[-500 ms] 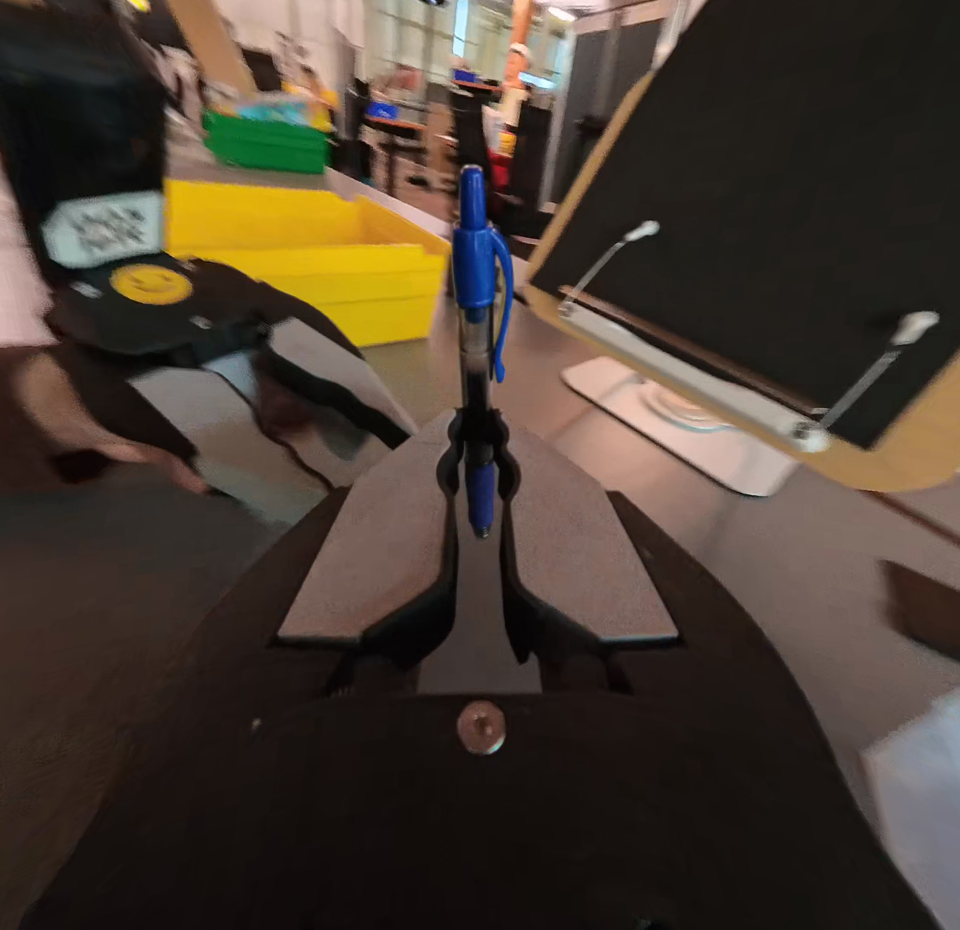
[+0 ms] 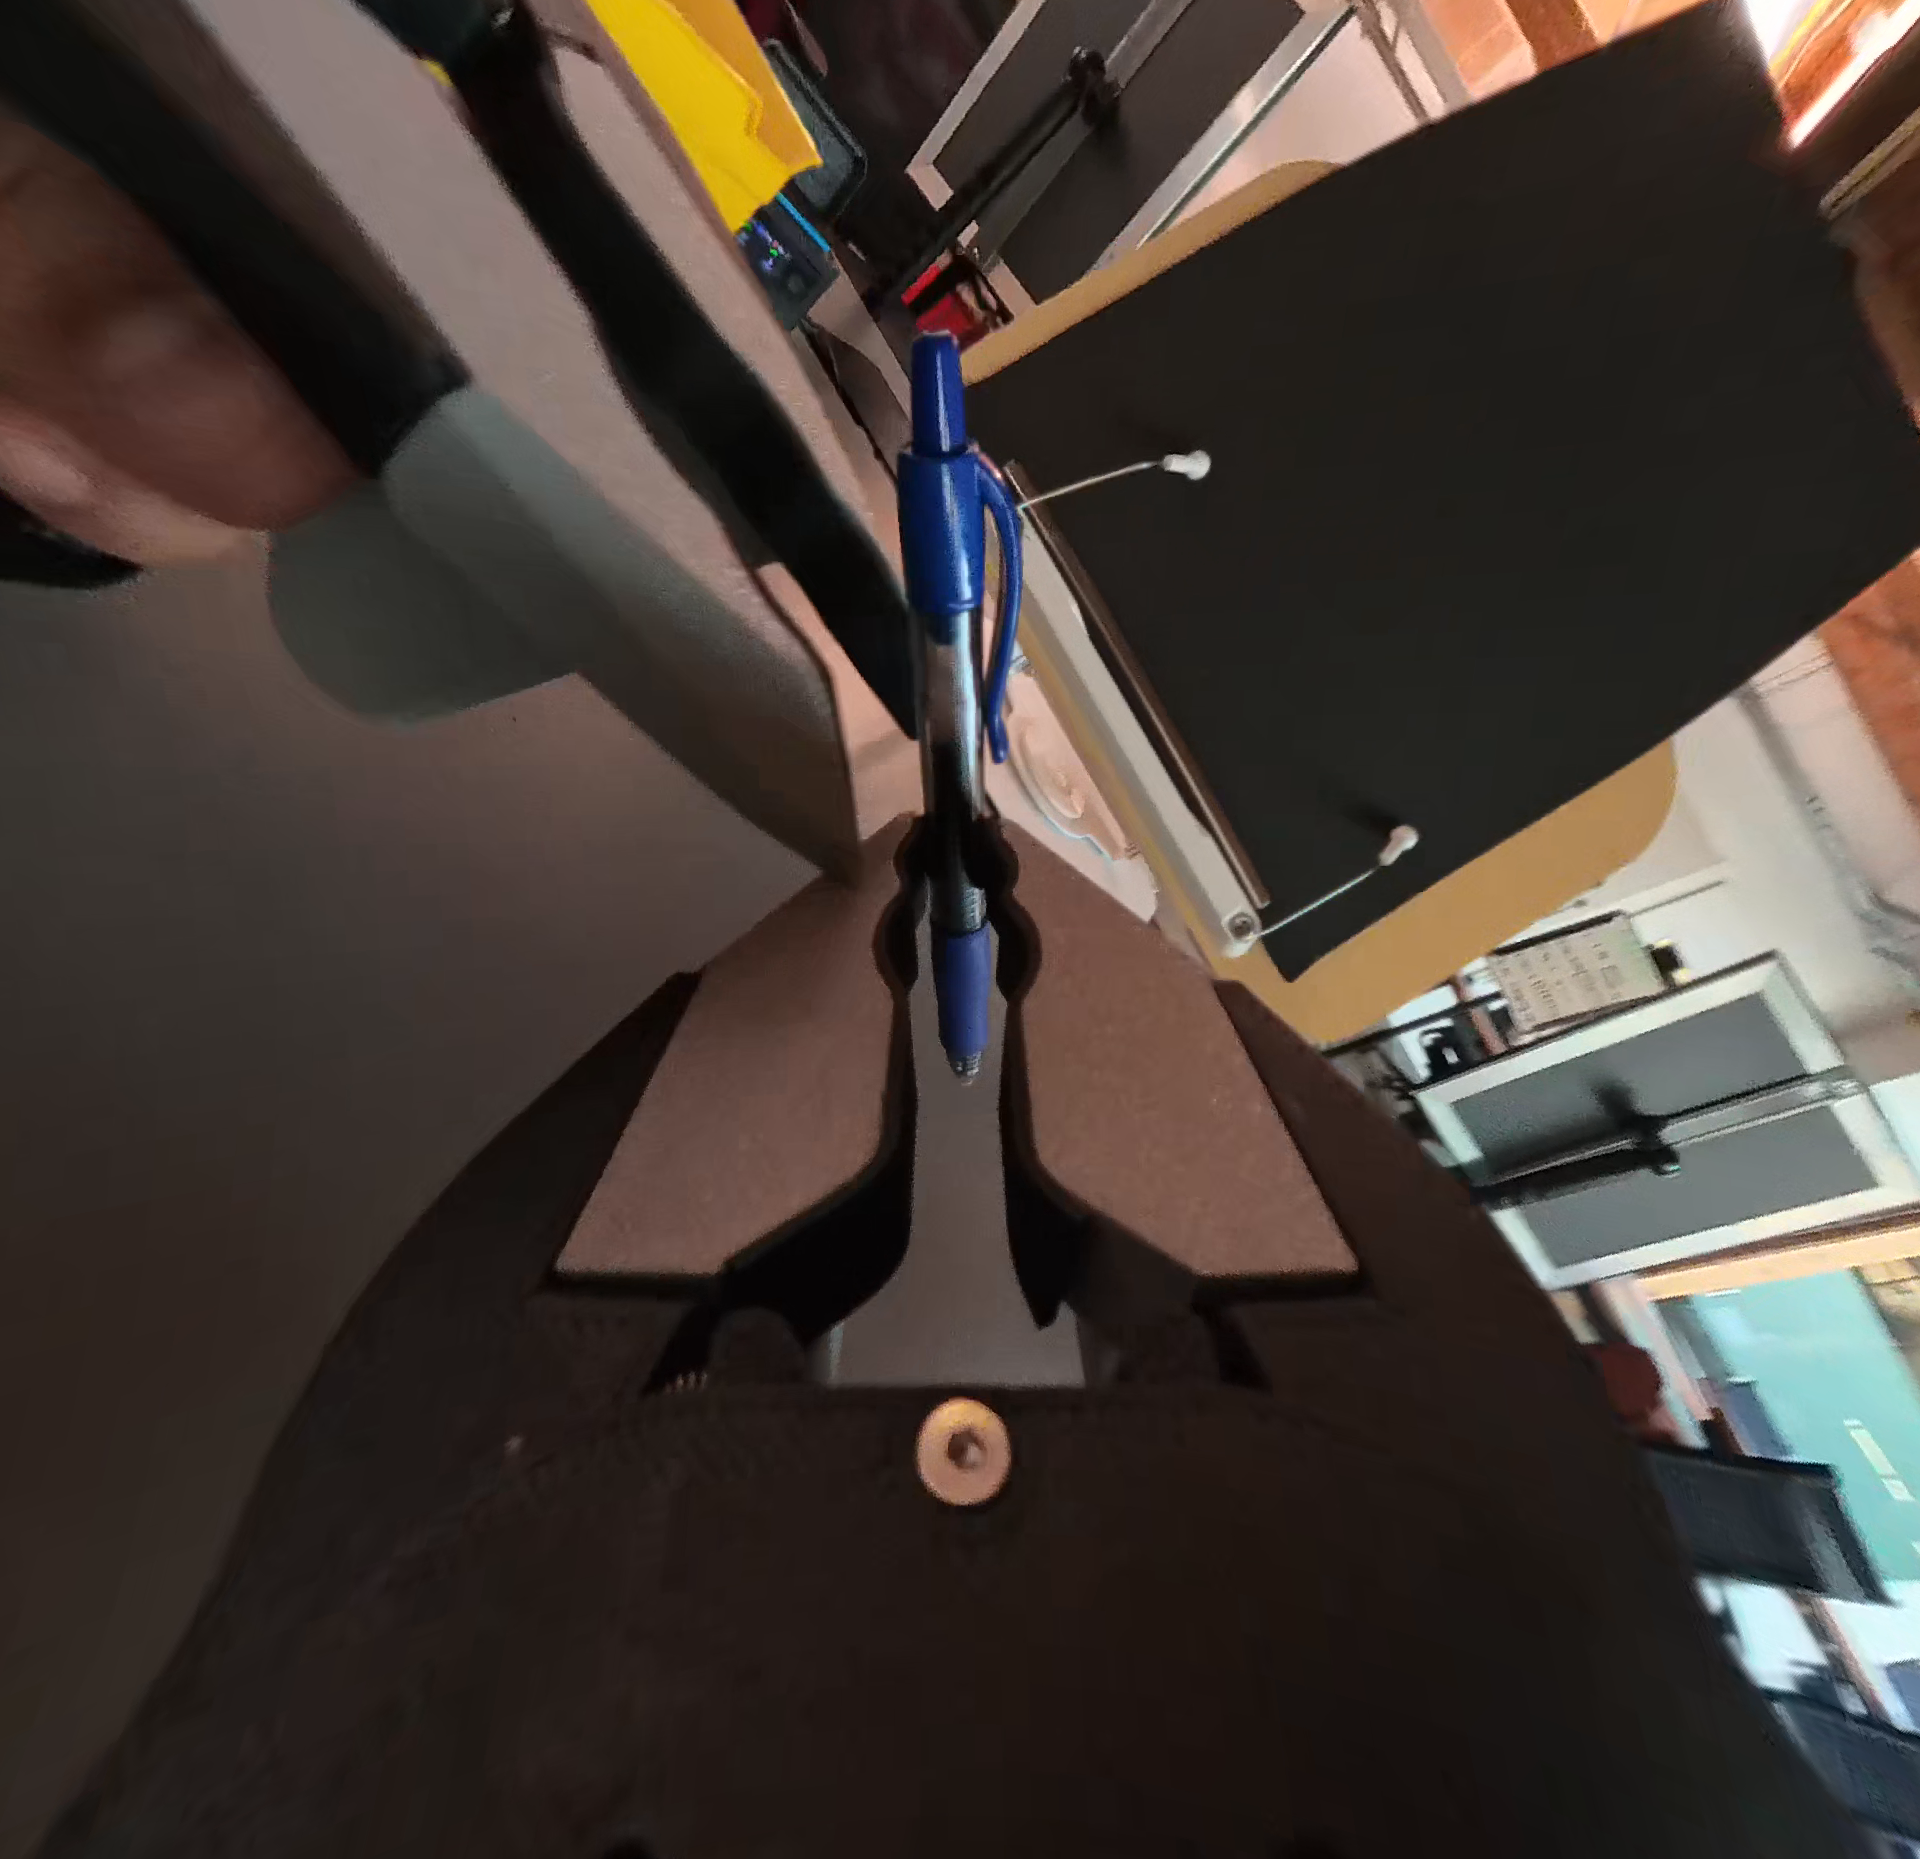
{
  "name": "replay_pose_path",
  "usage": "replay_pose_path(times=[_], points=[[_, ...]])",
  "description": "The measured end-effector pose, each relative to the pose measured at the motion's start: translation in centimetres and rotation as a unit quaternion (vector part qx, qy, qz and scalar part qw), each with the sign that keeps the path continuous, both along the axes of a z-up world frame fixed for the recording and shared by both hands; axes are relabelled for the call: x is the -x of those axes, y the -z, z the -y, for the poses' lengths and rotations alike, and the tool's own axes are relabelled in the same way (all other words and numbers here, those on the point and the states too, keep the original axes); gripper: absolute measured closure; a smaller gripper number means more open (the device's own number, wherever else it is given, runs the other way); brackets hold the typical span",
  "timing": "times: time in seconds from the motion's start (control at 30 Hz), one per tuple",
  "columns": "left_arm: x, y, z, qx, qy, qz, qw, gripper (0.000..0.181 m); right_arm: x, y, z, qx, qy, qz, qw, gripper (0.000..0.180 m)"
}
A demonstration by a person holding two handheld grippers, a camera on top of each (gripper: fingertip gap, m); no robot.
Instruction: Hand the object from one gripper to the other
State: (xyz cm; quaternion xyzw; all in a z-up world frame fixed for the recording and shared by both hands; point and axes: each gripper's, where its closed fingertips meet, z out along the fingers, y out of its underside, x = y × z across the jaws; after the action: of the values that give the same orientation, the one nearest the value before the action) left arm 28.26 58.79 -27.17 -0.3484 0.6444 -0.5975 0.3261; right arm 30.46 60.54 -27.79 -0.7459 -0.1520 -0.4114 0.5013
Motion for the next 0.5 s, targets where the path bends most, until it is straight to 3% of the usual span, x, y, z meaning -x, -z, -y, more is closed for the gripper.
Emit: replay_pose_path(times=[0.17,0.23,0.5], points=[[0.1,-0.3,-0.2,0.009,0.000,0.003,1.000,0.153,1.3,0.4,-0.6,0.017,-0.014,0.044,0.999,0.173],[0.1,-0.2,-0.2,-0.002,0.000,0.005,1.000,0.174,1.4,0.2,-0.6,0.014,-0.008,0.041,0.999,0.173],[0.0,-0.4,-0.1,-0.060,-0.019,0.031,0.998,0.174,1.1,0.3,-0.6,0.004,-0.014,0.014,1.000,0.173]])
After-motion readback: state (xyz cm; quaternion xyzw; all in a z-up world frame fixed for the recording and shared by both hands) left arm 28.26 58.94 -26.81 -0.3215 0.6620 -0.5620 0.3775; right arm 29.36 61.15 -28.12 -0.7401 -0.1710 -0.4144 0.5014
